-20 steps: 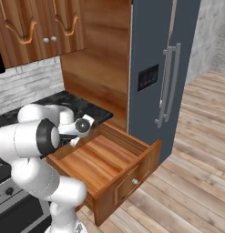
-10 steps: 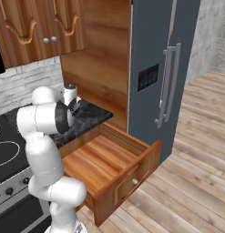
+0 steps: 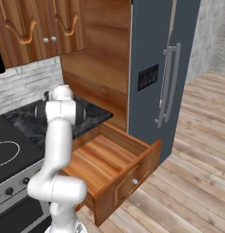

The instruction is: Pick the peeler from the drawer and place it on the counter.

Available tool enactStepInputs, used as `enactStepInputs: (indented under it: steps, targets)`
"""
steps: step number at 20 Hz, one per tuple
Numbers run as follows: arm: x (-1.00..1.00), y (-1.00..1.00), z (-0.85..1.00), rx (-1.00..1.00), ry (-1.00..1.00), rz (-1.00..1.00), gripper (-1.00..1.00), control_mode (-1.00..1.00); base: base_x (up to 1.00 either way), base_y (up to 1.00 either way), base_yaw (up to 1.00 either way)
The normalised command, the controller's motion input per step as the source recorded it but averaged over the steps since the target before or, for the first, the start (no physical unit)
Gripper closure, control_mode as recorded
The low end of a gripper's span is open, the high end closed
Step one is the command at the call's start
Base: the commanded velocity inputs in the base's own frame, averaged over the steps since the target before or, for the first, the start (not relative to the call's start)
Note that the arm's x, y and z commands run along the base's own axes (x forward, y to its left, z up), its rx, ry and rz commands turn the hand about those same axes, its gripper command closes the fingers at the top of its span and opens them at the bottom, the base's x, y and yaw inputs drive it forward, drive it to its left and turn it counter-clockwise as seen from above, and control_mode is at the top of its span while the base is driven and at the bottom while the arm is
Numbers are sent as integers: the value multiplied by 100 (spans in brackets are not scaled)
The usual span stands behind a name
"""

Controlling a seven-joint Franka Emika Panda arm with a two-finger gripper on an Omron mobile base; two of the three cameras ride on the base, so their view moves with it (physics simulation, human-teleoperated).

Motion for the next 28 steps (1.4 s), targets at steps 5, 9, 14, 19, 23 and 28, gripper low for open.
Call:
enactStepInputs:
  steps: [5, 9, 14, 19, 23, 28]
  targets:
    - [-9, 6, -100, -16, 15, 4, 100, -100, 0, 0, 0]
    - [-66, 9, -71, -16, -9, 6, -100, -100, 0, 0, 0]
    - [-100, 0, 4, -9, -51, 3, -100, -100, 0, 0, 0]
    - [-100, -21, 32, 0, -71, 0, -100, -100, 0, 0, 0]
    - [-100, -58, 29, 12, -67, 0, -100, -100, 0, 0, 0]
    - [-93, -63, 62, 25, -59, 0, -100, -100, 0, 0, 0]
